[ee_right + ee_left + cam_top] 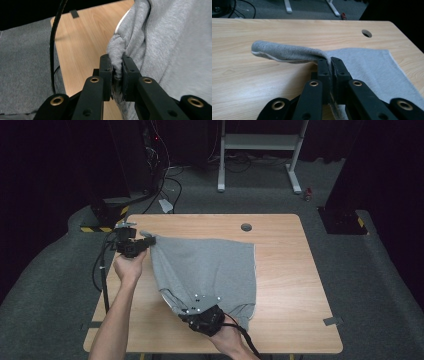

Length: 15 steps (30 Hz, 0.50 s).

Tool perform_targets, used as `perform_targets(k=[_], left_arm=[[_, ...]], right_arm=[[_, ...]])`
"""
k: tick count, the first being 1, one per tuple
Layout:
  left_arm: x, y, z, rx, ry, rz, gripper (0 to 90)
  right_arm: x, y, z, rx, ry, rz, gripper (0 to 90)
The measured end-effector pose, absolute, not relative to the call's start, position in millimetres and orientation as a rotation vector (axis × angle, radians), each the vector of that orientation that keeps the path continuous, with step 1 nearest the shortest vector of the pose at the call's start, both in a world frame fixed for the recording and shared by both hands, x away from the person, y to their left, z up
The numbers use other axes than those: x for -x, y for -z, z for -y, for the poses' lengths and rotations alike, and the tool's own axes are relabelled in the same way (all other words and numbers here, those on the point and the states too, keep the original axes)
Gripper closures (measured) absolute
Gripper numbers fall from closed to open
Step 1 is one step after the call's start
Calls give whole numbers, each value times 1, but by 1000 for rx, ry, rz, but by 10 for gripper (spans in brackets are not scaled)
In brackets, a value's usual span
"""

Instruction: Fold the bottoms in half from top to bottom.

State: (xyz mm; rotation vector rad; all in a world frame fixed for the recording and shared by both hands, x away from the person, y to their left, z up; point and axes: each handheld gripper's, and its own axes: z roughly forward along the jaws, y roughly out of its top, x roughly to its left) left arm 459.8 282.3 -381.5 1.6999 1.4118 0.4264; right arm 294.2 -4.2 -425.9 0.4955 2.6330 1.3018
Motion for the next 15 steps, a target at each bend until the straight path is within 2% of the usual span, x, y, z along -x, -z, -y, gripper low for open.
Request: perform_targets(k=[4,15], left_arm=[[-457,377,-282,-1704,-436,-1397,861],[-468,373,-250,-1724,-434,-1327,861]], right_arm=[[-293,424,6,-492,-1330,-2611,809],[-294,430,29,-577,-1352,-2553,808]])
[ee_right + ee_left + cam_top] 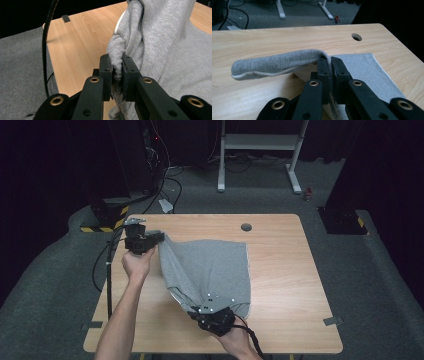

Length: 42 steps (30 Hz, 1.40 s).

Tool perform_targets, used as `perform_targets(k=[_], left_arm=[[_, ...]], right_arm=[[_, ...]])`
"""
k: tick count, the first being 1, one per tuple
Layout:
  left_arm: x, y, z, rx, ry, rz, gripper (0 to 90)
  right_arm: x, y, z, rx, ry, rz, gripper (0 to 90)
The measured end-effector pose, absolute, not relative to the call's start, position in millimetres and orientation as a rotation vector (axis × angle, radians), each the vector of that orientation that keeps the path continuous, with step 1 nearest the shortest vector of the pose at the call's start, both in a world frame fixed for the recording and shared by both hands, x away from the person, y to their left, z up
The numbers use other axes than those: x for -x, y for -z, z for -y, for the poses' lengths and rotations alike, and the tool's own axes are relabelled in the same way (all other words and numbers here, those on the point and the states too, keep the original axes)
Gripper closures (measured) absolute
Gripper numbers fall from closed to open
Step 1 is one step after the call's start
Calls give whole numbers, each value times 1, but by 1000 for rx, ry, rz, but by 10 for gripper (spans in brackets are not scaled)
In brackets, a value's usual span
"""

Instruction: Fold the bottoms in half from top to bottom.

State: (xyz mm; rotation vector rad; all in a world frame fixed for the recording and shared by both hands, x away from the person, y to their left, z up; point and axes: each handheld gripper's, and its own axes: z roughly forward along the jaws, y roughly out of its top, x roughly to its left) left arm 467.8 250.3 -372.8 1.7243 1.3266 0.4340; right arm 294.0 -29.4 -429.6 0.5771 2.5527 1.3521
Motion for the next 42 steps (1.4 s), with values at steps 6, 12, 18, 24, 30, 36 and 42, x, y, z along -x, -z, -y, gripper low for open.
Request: perform_targets(k=[6,12,18,24,30,36,42], left_arm=[[-473,369,-234,-1743,-438,-1292,860],[-476,365,-222,-1757,-443,-1260,860],[-480,360,-207,-1763,-432,-1227,859],[-484,358,-193,-1786,-430,-1202,859],[-486,360,-182,-1781,-427,-1184,859],[-489,361,-172,-1792,-420,-1167,859],[-490,364,-160,-1802,-421,-1150,859]], right_arm=[[-293,434,39,-610,-1374,-2519,807],[-292,436,47,-628,-1376,-2494,807],[-290,436,56,-637,-1371,-2456,806],[-292,441,66,-691,-1379,-2431,806],[-290,443,73,-711,-1370,-2413,806],[-288,447,80,-746,-1383,-2387,805],[-286,452,88,-781,-1380,-2373,804]])
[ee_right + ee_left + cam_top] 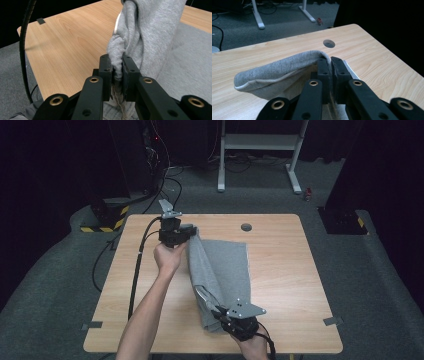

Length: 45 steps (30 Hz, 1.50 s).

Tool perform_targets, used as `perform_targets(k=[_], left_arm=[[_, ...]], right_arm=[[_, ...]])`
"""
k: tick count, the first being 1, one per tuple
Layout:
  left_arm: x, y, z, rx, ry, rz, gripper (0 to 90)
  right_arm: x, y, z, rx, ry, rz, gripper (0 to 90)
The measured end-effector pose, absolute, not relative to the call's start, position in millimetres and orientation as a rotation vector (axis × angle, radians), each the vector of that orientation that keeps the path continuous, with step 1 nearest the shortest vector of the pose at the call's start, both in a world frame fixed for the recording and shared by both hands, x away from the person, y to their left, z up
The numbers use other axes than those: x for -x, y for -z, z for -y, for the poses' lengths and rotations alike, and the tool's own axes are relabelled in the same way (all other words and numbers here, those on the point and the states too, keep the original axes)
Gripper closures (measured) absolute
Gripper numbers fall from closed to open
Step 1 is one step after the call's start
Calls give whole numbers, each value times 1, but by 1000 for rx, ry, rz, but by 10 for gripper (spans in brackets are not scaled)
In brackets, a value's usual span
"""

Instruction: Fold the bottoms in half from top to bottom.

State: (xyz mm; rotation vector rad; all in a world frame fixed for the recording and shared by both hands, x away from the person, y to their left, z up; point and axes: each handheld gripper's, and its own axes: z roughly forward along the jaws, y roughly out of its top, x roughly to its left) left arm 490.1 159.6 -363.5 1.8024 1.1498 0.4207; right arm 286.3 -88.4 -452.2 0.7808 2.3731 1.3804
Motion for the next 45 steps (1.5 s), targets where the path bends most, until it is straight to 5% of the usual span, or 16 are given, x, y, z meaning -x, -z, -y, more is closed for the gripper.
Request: perform_targets(k=[45], left_arm=[[-506,415,-78,-1879,-347,-1065,851]], right_arm=[[-280,490,120,-908,-1216,-2385,796]])
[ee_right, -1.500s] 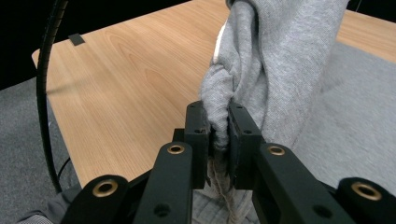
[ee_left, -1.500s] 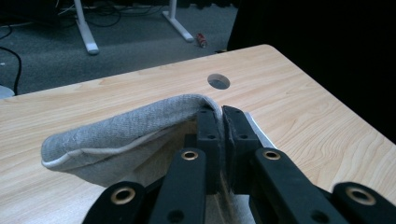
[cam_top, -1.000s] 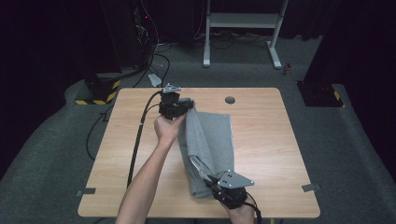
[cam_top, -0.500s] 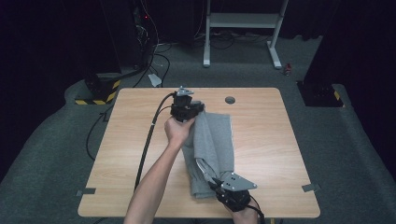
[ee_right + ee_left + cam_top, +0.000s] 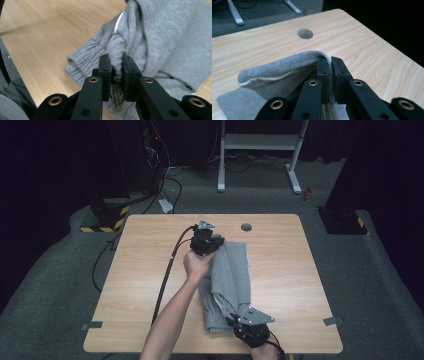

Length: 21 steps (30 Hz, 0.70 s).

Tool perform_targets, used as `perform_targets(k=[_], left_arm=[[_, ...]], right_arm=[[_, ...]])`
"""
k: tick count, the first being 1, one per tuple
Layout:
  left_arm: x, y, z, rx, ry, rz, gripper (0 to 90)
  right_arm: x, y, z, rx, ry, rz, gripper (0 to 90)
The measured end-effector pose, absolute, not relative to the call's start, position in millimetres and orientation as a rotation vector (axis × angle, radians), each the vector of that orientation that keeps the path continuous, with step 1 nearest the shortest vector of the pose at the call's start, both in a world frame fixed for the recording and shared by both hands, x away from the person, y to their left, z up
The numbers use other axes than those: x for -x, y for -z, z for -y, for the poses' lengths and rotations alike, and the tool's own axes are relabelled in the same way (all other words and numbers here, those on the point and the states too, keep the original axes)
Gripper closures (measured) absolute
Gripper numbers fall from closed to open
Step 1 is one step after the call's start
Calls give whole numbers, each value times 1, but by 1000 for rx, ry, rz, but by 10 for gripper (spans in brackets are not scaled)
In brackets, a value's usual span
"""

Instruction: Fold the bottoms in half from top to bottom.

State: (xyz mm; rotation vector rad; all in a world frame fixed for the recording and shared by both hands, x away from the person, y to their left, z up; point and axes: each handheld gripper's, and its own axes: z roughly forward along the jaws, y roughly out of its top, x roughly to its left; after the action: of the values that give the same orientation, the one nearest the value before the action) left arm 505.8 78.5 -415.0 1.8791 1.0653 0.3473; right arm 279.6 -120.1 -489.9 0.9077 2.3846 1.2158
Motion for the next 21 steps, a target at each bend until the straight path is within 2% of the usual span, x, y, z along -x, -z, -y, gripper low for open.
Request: perform_targets(k=[17,21], left_arm=[[-506,443,-76,-1917,-328,-1095,830],[-505,448,-76,-1933,-316,-1094,773]], right_arm=[[-283,496,117,-900,-1151,-2430,784],[-284,497,115,-904,-1154,-2437,761]])
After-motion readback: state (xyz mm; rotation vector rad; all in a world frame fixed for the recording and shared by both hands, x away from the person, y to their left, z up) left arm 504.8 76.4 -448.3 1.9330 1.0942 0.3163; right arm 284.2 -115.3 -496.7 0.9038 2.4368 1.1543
